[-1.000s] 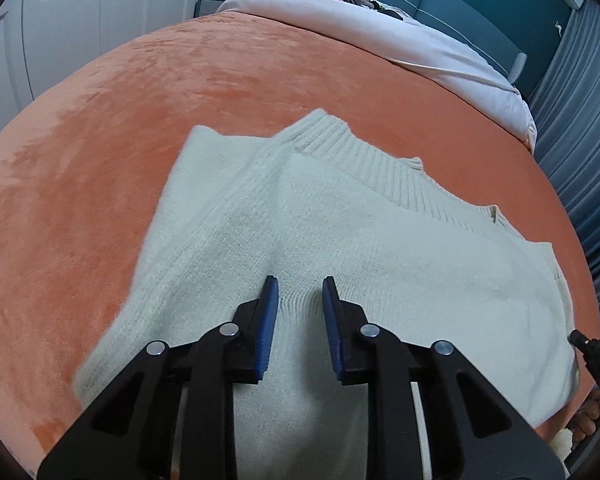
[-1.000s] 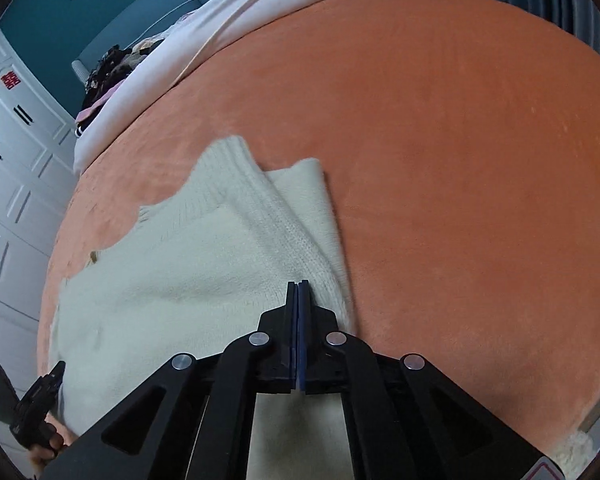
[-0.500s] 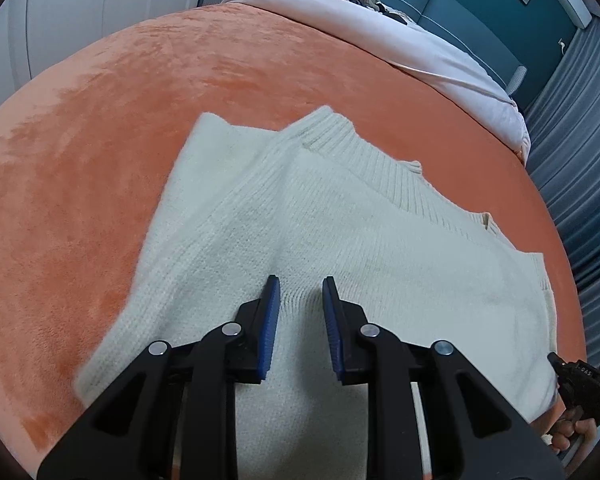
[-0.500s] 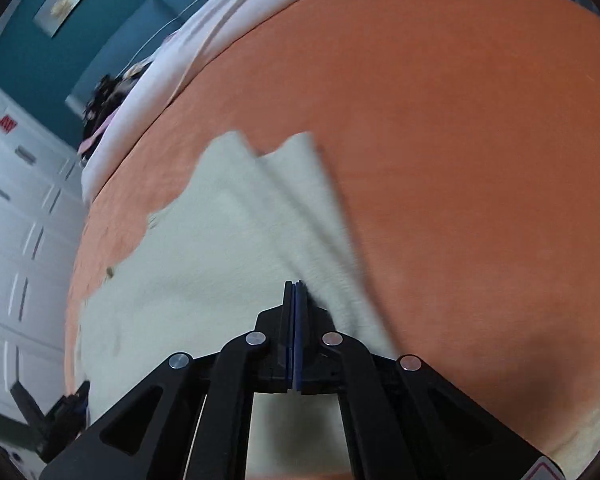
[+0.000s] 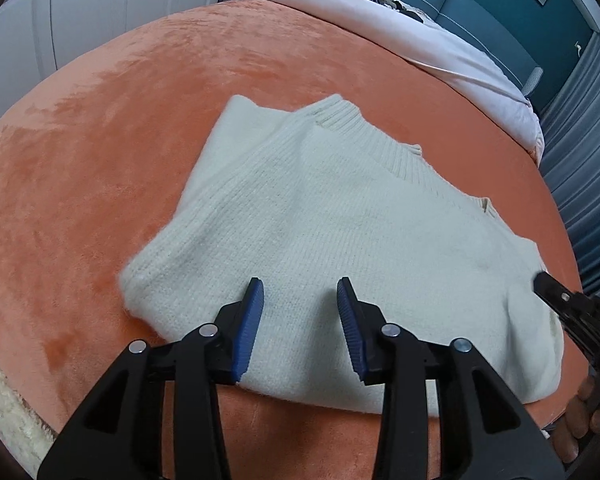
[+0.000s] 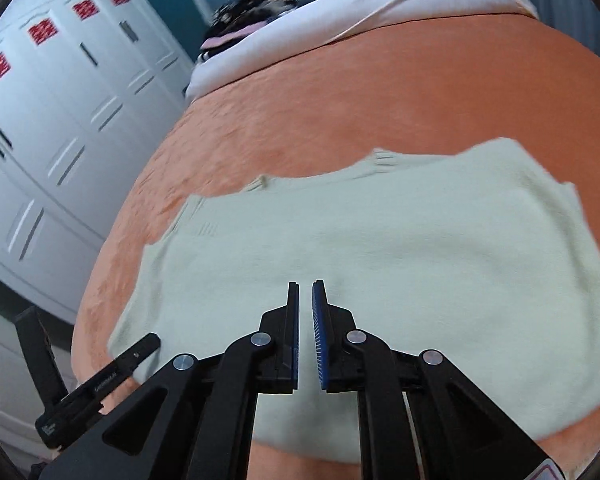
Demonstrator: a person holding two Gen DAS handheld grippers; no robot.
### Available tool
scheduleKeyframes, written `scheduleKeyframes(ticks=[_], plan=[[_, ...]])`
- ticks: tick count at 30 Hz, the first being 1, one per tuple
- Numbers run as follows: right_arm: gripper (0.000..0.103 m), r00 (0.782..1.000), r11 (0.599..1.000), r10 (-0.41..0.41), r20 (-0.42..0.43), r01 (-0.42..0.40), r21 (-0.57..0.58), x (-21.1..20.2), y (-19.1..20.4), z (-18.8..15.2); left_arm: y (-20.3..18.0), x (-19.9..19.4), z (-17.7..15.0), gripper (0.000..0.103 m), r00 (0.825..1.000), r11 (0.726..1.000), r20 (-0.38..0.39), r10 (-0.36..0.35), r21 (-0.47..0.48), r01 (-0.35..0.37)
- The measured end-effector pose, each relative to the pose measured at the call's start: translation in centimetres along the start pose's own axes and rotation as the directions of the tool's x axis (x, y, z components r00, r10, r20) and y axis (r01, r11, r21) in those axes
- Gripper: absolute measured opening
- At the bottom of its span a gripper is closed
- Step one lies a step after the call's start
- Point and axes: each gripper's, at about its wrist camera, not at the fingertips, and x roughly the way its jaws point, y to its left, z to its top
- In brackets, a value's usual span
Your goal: Fold small clothes
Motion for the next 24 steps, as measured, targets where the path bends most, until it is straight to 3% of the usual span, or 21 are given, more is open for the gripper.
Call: scheduleKeyframes(ticks=[2,4,5,10,12,14,16,17,19,20,24], plan=[[0.010,0.997,1.000,-0.015,-0.080,0.013,-0.026,3.2,1.6,0.7,0.0,0.2,0.2,0.037,1.000,1.000,-0.020,0.010,0.009,-0.009],[0.000,0.992,0.996,-0.084,-0.097,0.083,-0.018,4.0,0.8,0.2,0.0,0.4,0.5,0.037,0.999,1.000,-0.038,0.012,0.020,-0.012],[0.000,0.994,0.997,-0.069,-0.081,0.072,0.026,3.7,-1.1,0.4,0.0,0.4,0.5,0.036,0.999,1.000,-0.042,0.012,0.023,-0.011],[0.000,0.982,0.935,-0.185,-0.030,0.185,0.303,-1.3,-11.9,0.6,0.4,0.7,0.5,0.036,0.999,1.000,-0.053,0.003,0.009,-0.002],[0.010,0.977,0.931,-0.214,0.019,0.198,0.306,-4.2,-12.7,-0.1,0.1,0.8,0.4,0.036,0.998,1.000,-0.053,0.019,0.025,-0.018],[0.010,0.975,0.942,-0.218,0.041,0.200,0.268,-6.6,-13.0,-1.3,-0.3,0.9,0.4,0.036,0.998,0.998,-0.052,0.037,0.047,-0.035],[0.009,0.951,0.932,-0.310,0.008,0.303,0.200,-7.1,-14.5,-3.0,-0.4,0.9,0.3,0.036,0.998,0.998,-0.051,0.046,0.053,-0.043],[0.000,0.932,0.912,-0.361,-0.038,0.361,0.197,-6.7,-15.8,-4.3,-0.4,0.9,0.3,0.036,0.998,0.998,-0.051,0.047,0.052,-0.044],[0.000,0.961,0.910,-0.277,-0.013,0.266,0.318,-8.1,-18.9,-5.7,-0.5,0.9,0.3,0.036,0.997,0.997,-0.051,0.049,0.059,-0.046],[0.000,0.965,0.894,-0.263,0.004,0.242,0.377,-9.3,-19.3,-6.0,-0.4,0.9,0.3,0.036,0.997,0.997,-0.053,0.050,0.063,-0.047],[0.012,0.952,0.904,-0.297,0.068,0.258,0.341,-12.8,-17.9,-5.6,-0.4,1.0,0.3,0.036,0.997,0.997,-0.054,0.054,0.057,-0.050]])
